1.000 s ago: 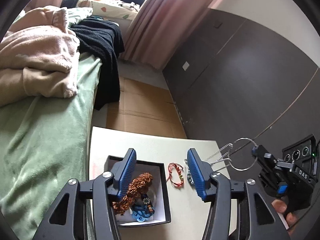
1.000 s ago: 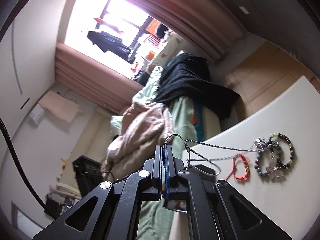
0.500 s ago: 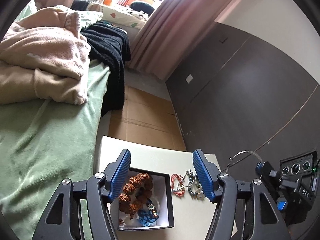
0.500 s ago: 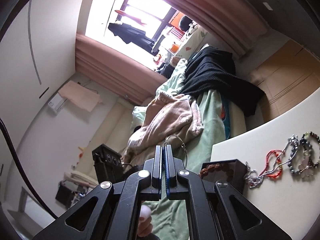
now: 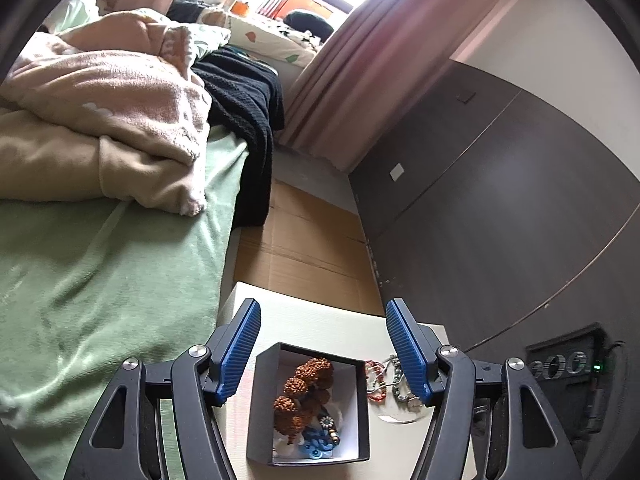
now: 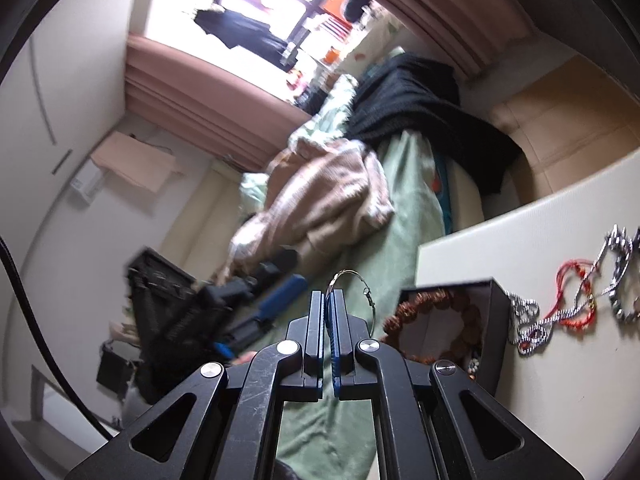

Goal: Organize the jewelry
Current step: 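Lower the brown bead bracelet into the box and open the left gripper while the right gripper carries the chain, then drop the silver chain bracelet into the box with the right gripper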

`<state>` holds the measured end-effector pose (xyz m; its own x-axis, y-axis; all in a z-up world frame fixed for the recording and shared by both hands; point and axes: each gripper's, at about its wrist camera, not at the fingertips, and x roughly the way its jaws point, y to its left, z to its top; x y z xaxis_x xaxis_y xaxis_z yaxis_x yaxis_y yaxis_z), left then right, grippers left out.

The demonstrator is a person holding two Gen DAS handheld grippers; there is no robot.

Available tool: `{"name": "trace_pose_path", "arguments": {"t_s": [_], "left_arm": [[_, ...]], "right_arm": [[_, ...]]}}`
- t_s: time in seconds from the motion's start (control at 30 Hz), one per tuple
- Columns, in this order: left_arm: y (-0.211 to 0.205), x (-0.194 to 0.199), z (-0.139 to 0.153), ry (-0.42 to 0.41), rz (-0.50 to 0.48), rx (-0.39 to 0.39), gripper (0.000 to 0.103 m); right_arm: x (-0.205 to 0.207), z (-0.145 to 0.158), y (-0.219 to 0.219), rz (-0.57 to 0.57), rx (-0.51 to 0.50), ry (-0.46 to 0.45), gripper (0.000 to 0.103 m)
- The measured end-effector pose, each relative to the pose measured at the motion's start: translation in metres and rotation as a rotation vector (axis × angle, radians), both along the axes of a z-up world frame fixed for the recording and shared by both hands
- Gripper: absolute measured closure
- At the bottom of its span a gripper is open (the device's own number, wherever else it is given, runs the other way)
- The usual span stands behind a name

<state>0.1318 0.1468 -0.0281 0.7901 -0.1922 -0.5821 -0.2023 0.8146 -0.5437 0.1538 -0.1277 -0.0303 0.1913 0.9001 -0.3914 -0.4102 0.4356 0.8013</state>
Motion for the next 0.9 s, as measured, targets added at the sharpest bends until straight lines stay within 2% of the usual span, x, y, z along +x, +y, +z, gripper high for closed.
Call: {"name": "trace_pose_path", "arguments": {"t_s": [0.03, 0.07, 0.13, 0.2, 0.27, 0.37, 0.57, 0.73, 0.83, 0.9], "left_arm": [[0.0, 0.001, -0.001, 0.003, -0.002, 0.001, 0.037], [-0.002, 0.001, -0.002, 0.007, -0.006, 0.002, 0.037], [-0.004, 0.002, -0.003, 0.012, -0.014, 0.006, 0.037], [-0.008, 0.005, -0.003, 0.016, -0.027, 0.017, 0.037], [-0.012, 0.006, -0.003, 0.018, -0.035, 0.021, 0.037], [-0.015, 0.007, -0.005, 0.021, -0.041, 0.015, 0.037], [-0.028, 0.012, -0.006, 0.027, -0.062, 0.029, 0.037], [-0.05, 0.02, -0.01, 0.045, -0.103, 0.067, 0.037], [-0.067, 0.026, -0.014, 0.064, -0.14, 0.102, 0.037], [-0.082, 0.03, -0.017, 0.073, -0.17, 0.126, 0.037]], "right_arm": [[0.003, -0.007, 0.006, 0.017, -0.023, 0.026, 0.087], [0.006, -0.015, 0.011, 0.031, -0.042, 0.054, 0.063], [0.01, -0.027, 0.012, 0.011, -0.084, 0.088, 0.044], [0.012, -0.03, 0.005, -0.016, -0.107, 0.093, 0.044], [0.014, -0.026, -0.005, -0.02, -0.088, 0.091, 0.044], [0.016, -0.017, -0.022, -0.039, -0.049, 0.066, 0.036], [0.017, -0.012, -0.04, -0.073, -0.062, 0.068, 0.036], [0.018, -0.009, -0.068, -0.148, -0.152, 0.061, 0.035], [0.019, -0.01, -0.087, -0.201, -0.185, 0.077, 0.025], [0.02, -0.012, -0.098, -0.234, -0.204, 0.085, 0.024]]}}
